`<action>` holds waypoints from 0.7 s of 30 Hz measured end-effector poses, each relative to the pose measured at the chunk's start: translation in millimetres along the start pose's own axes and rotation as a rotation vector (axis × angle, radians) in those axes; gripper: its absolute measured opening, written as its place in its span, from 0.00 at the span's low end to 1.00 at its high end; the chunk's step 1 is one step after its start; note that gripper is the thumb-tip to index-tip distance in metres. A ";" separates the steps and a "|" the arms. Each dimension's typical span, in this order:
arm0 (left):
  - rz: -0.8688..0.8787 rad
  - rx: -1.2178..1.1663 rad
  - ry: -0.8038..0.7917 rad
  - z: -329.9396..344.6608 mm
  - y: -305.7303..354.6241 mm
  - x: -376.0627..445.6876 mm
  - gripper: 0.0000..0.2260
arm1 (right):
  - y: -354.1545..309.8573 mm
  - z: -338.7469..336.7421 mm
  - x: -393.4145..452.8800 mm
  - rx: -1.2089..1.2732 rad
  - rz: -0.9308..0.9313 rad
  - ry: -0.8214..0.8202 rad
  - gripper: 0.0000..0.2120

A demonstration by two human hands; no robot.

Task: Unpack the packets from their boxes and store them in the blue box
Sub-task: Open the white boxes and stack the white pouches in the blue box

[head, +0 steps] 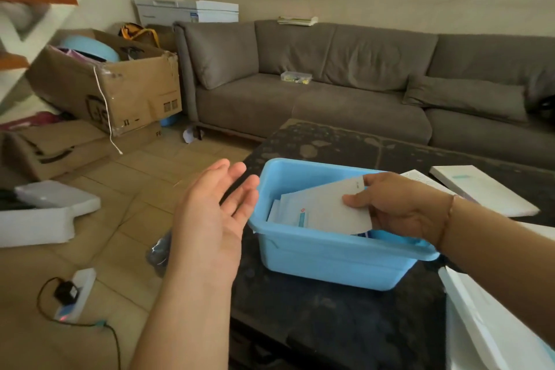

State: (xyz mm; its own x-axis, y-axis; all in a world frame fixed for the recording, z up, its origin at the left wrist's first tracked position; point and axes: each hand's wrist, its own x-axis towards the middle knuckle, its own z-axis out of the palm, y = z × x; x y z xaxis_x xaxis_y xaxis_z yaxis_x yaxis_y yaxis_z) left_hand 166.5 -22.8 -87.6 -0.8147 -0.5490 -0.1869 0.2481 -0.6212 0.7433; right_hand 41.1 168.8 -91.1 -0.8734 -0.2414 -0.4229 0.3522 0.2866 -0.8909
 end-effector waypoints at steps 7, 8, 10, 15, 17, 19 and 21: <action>-0.048 -0.021 0.024 1.9 0.9 0.8 0.08 | 6.5 13.3 8.4 -0.085 0.136 -0.034 0.15; -0.048 -0.024 0.021 1.7 0.9 1.1 0.08 | 6.4 12.3 6.8 -0.123 0.156 -0.032 0.16; -0.047 -0.035 0.016 1.2 1.0 1.3 0.08 | 3.3 9.4 1.3 -0.256 0.154 -0.018 0.16; -0.033 -0.015 0.025 1.9 0.8 0.5 0.08 | -6.9 -2.1 -9.6 -0.611 0.061 0.015 0.25; -0.034 -0.013 0.024 2.4 0.6 -0.2 0.08 | -6.9 -2.6 -12.8 -0.766 0.052 -0.011 0.26; -0.034 -0.010 0.024 2.9 -0.2 -0.6 0.08 | -4.9 -0.6 -14.5 -1.008 -0.002 -0.027 0.24; -0.029 -0.006 0.022 3.0 -0.8 -0.3 0.09 | -4.3 4.2 -15.8 -1.171 -0.063 -0.057 0.22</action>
State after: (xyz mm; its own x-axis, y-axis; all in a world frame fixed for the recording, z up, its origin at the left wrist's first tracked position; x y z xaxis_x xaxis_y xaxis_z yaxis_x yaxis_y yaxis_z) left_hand 165.0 -20.5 -86.2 -0.8098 -0.5429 -0.2226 0.2274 -0.6402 0.7338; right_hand 54.8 167.4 -81.3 -0.8516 -0.3184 -0.4164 -0.2415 0.9433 -0.2276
